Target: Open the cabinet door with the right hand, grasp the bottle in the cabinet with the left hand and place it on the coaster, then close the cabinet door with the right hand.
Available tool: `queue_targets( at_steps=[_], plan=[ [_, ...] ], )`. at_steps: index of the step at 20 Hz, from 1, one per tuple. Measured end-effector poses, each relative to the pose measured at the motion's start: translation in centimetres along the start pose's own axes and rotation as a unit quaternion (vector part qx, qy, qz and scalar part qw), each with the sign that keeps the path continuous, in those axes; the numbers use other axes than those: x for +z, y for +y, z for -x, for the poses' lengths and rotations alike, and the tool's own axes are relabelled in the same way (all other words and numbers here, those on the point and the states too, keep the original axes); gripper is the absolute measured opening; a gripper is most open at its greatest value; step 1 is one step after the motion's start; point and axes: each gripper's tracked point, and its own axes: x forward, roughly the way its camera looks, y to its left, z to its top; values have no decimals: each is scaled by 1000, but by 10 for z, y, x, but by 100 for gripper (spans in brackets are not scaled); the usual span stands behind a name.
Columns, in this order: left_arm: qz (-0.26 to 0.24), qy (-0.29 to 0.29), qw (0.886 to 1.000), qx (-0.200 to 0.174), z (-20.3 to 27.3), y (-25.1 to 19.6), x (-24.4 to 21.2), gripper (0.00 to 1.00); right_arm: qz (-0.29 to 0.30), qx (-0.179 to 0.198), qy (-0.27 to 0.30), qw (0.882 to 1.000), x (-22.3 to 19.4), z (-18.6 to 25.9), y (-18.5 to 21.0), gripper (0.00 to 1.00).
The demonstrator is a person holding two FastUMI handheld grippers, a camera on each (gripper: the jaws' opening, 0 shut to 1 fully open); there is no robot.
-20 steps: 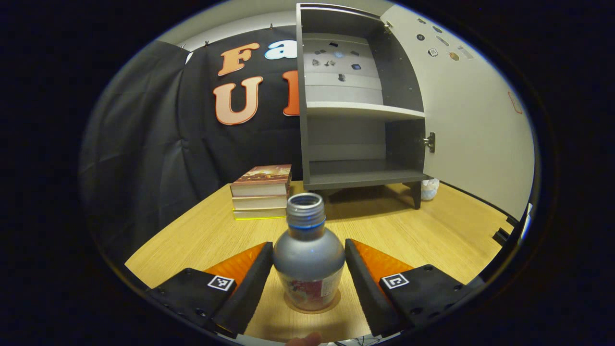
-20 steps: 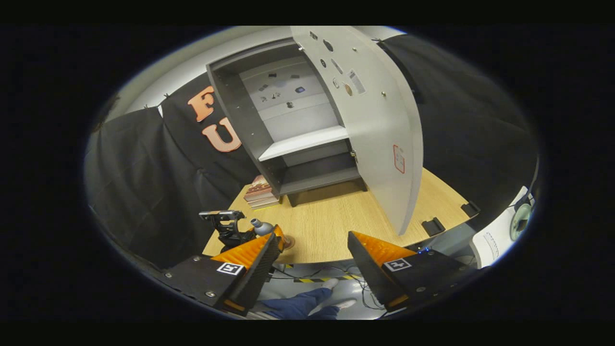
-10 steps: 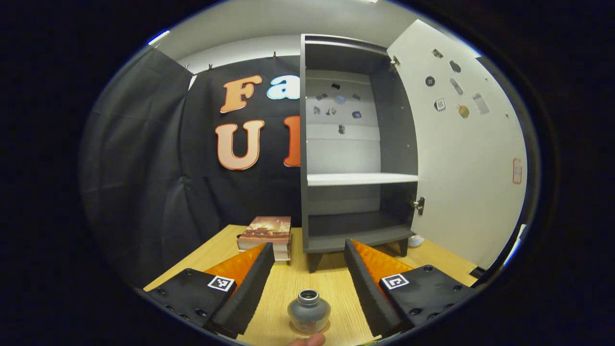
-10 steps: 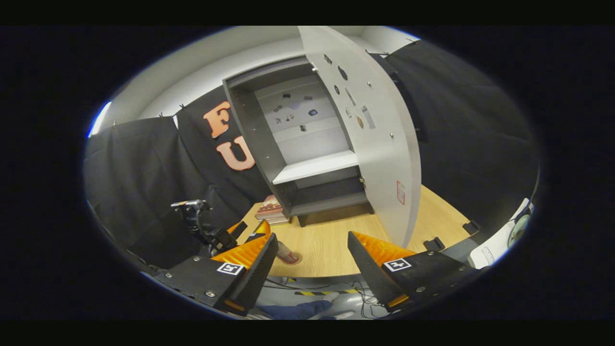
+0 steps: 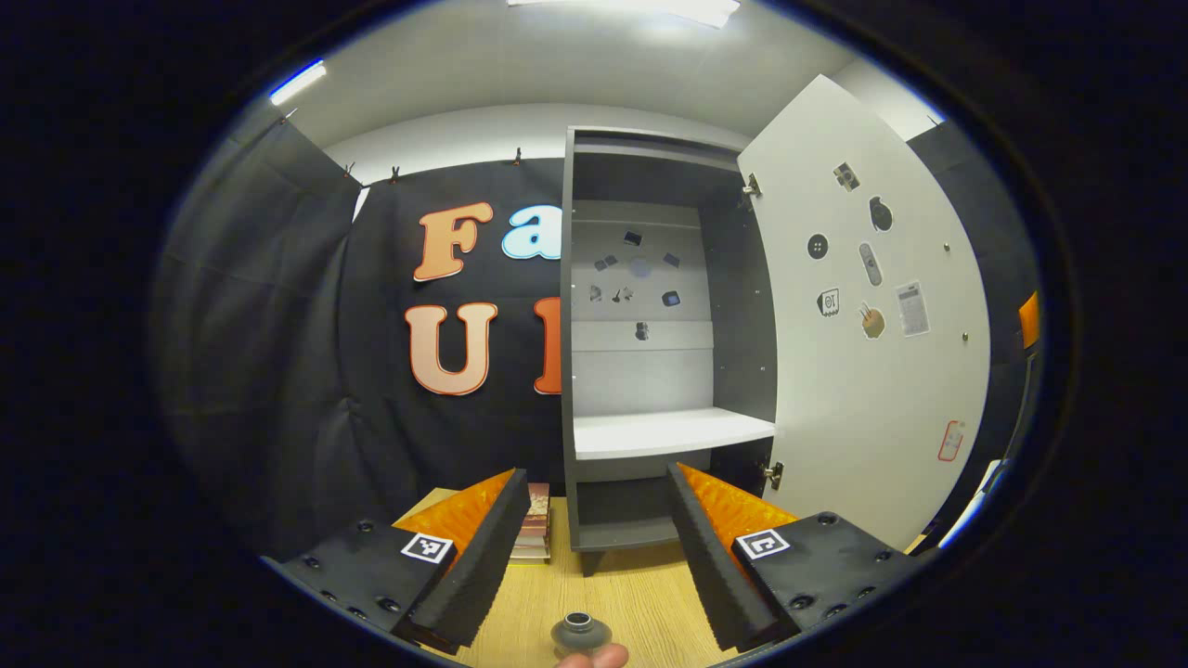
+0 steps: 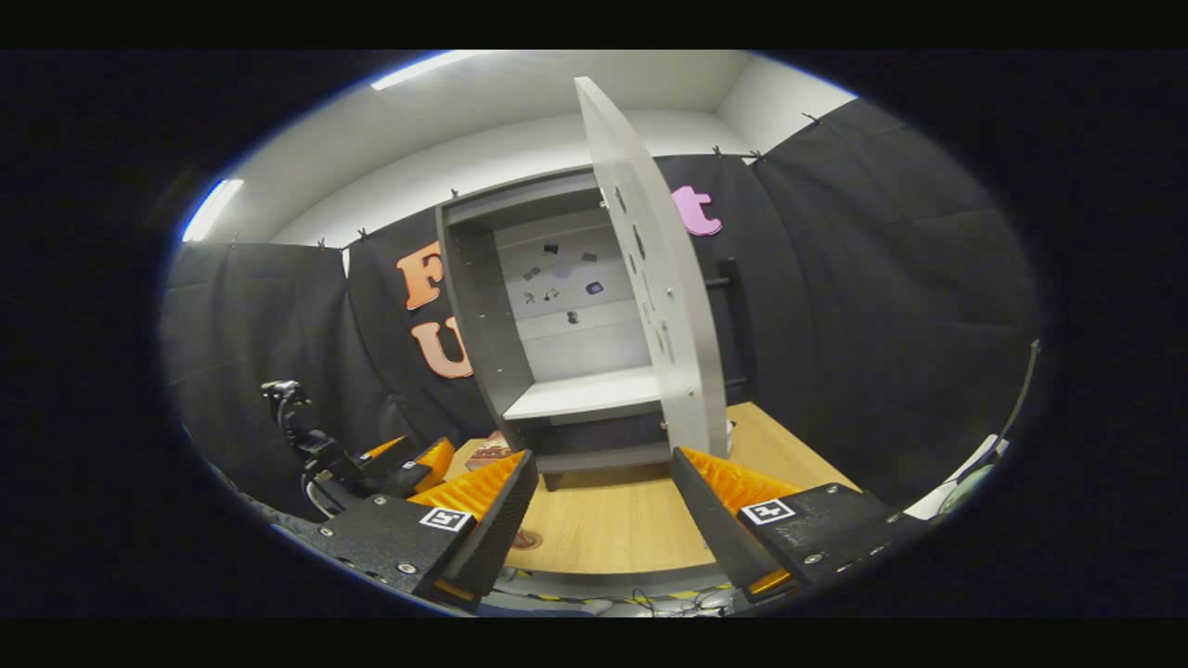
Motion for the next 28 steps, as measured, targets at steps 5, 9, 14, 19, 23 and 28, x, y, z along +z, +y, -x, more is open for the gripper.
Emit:
queue_targets(
  at_steps=[5,9,14,19,23,28],
  plan=[
    [-1,14,1000,-7,7,-3,7,95,16,-33,-28,999,28,-8,-57,90],
    [0,31,999,12,9,8,1,95,29,-58,-27,998,31,-22,-101,90],
    [-2,55,998,34,9,16,-11,95,24,-56,-18,998,24,-43,-117,95],
    [-10,62,997,50,10,22,-13,95,31,-34,-25,999,23,-46,-108,96],
    [-26,71,996,52,17,26,-7,95,36,3,-31,999,20,-55,-82,85],
    [-46,58,996,50,21,32,9,95,14,59,-24,998,10,-68,-40,85]
  ],
)
